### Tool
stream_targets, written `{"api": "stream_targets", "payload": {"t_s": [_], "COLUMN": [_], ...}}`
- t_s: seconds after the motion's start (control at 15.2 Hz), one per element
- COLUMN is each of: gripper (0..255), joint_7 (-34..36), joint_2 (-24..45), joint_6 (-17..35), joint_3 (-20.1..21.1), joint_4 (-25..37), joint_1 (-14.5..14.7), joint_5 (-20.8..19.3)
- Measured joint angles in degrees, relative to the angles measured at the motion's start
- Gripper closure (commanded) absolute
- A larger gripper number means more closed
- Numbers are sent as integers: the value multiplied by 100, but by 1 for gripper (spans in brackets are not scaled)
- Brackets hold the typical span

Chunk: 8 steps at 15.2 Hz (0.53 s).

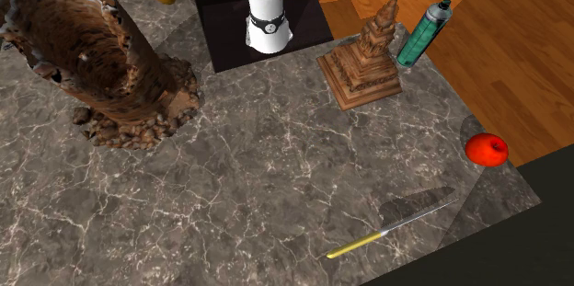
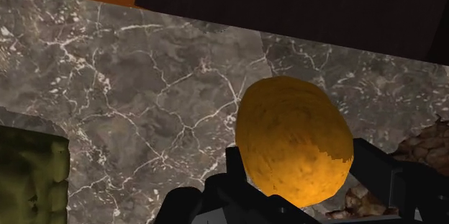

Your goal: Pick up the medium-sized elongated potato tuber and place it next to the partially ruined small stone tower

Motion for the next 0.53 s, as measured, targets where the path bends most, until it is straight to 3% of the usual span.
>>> {"api": "stream_targets", "payload": {"t_s": [0.53], "gripper": [255], "joint_7": [96], "joint_2": [-53], "joint_6": [453], "joint_3": [-443], "joint_4": [-506], "joint_1": [-127], "joint_5": [-414]}}
